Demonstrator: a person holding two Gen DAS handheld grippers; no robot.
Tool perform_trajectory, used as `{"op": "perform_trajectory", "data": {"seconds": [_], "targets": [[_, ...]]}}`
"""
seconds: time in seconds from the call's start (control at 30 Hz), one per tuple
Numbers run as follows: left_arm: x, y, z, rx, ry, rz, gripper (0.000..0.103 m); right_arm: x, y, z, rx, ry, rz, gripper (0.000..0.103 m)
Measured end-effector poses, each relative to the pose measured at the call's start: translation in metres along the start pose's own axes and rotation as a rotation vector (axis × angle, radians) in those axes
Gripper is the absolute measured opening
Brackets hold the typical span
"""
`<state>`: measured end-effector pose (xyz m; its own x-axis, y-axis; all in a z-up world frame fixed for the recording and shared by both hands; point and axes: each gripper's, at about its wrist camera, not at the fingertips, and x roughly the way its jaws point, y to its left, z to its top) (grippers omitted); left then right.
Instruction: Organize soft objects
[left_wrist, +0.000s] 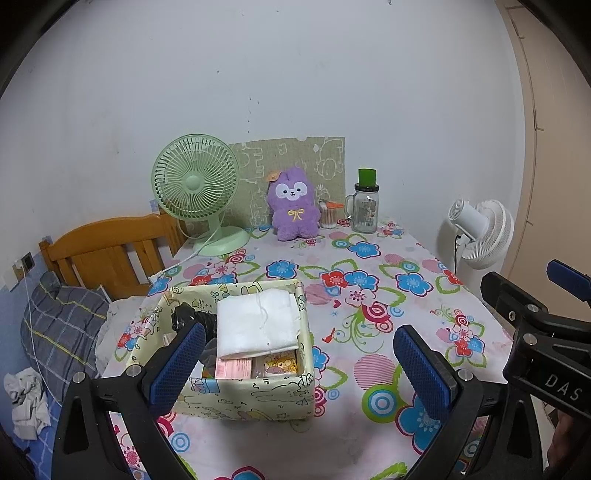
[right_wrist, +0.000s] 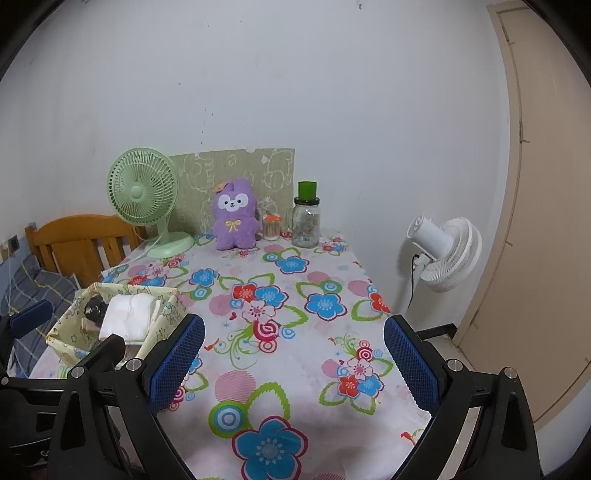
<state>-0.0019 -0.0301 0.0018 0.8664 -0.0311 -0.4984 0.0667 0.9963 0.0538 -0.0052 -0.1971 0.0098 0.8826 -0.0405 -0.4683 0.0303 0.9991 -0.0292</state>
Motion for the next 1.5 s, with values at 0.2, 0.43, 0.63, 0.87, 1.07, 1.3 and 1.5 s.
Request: {"op": "perform_trajectory", "data": {"seconds": [0.2, 0.43, 0.63, 0.87, 1.07, 1.3, 1.5], "targets": [[0.0009, -0.0002, 0.0002, -0.001, -0.002, -0.001, 0.103, 0.0001, 0.0002, 0.0004, -0.001, 0.0, -0.001, 0.099], [0.0023, -0.0011, -0.0001, -0.01, 0.003, -0.003, 0.103, 0.0017, -0.001, 0.0012, 0.002, 0.001, 0.001, 0.099], [0.0024, -0.0011, -0.0002, -0.011, -0.002, 0.002, 0.103, 0.0027, -0.0014, 0.0016, 0.001, -0.001, 0.002, 0.099], [0.0016, -0.0007, -0.0009, -0.011, -0.007, 0.006, 0.103, 0.0028, -0.0012, 0.0018, 0.002, -0.002, 0.003, 0.099], [0.0012, -0.0006, -0.0008, -0.013, -0.004, 0.005, 0.103, 0.0028, -0.0014, 0.0011, 0.002, -0.002, 0.003, 0.1], [0.001, 0.0006, -0.001, -0.014, -0.006, 0.005, 0.103, 0.0023, -0.0016, 0.0005, 0.003, -0.003, 0.004, 0.1], [0.0007, 0.0023, -0.0012, -0.019, -0.006, 0.007, 0.103, 0.0017, -0.0016, 0.0, 0.004, -0.003, 0.004, 0.1]]}}
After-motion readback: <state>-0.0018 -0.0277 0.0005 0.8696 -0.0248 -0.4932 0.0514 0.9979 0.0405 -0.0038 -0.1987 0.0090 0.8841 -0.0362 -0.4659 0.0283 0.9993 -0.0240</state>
